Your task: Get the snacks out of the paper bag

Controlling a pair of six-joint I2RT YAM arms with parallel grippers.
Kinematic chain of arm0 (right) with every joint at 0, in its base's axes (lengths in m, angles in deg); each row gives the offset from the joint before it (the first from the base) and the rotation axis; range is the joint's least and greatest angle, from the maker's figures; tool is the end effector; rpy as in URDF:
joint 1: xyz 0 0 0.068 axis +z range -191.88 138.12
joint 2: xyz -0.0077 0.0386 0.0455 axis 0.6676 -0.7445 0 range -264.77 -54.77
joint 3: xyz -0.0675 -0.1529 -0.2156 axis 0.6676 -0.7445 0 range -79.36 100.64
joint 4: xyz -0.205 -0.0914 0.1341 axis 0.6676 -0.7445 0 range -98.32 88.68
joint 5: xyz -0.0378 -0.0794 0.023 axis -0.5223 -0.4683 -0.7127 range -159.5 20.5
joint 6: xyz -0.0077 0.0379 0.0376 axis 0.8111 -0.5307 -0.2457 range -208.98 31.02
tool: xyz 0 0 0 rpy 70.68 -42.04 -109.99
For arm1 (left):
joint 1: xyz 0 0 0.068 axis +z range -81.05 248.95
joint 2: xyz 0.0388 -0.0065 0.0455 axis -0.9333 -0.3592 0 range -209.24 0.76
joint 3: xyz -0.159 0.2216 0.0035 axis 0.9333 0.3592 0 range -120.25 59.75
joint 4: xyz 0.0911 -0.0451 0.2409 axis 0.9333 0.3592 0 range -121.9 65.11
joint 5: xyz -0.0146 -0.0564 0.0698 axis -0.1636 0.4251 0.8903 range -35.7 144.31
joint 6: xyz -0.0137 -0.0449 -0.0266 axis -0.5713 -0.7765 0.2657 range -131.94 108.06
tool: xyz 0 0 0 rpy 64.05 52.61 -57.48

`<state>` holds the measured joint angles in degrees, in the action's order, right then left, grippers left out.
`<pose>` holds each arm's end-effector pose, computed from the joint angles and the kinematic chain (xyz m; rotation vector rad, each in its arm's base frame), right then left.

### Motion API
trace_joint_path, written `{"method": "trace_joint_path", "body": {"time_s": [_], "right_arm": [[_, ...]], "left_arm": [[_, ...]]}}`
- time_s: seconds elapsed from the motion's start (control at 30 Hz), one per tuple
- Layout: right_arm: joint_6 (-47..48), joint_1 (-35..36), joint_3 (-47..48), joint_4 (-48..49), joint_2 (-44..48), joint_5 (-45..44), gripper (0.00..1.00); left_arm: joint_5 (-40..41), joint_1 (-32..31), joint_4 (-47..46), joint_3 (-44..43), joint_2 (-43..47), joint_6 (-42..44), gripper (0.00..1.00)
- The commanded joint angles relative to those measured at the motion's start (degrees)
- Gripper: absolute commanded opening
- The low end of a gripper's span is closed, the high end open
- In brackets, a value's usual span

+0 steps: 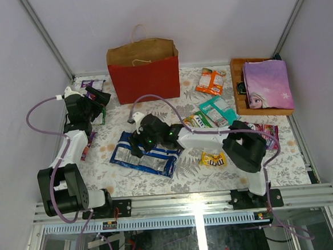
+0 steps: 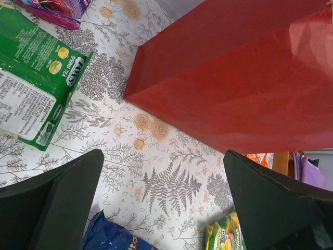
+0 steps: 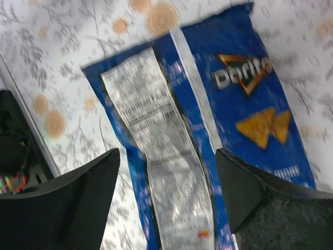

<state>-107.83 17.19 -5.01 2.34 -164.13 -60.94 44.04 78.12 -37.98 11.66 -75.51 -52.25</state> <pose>0.2194 0.3767 0.2143 -0.8679 2.0933 0.9316 0.2998 0.0420 0.2661 -0.7216 1.8524 -0.5302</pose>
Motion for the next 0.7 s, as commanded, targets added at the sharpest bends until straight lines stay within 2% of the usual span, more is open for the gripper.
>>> {"method": "trace_joint_path", "body": {"time_s": [0.0, 0.1, 0.4, 0.53, 0.67], "right_arm": [[2.1, 0.8, 10.3, 1.2, -5.5, -0.4, 0.79], [1.5, 0.8, 11.9, -0.3, -8.9, -0.8, 0.80], [0.9, 0.9, 5.4, -2.9, -13.0, -6.7, 0.82], [2.2, 1.2, 9.1, -4.6, -16.5, -7.6, 0.84], [4.6, 1.9, 16.7, -5.5, -21.7, -5.0, 0.85]], "left_arm": [[-2.2, 0.8, -2.8, 0.0, 0.9, -1.7, 1.00], [-1.1, 0.8, -2.9, 0.5, 2.3, -1.6, 1.00], [-1.2, 1.1, -3.3, 0.5, 1.1, -1.3, 1.00], [-1.2, 1.4, -3.4, 0.7, 1.2, -1.3, 1.00], [-0.1, 1.6, -2.9, 1.0, 2.5, -1.0, 1.00]]}}
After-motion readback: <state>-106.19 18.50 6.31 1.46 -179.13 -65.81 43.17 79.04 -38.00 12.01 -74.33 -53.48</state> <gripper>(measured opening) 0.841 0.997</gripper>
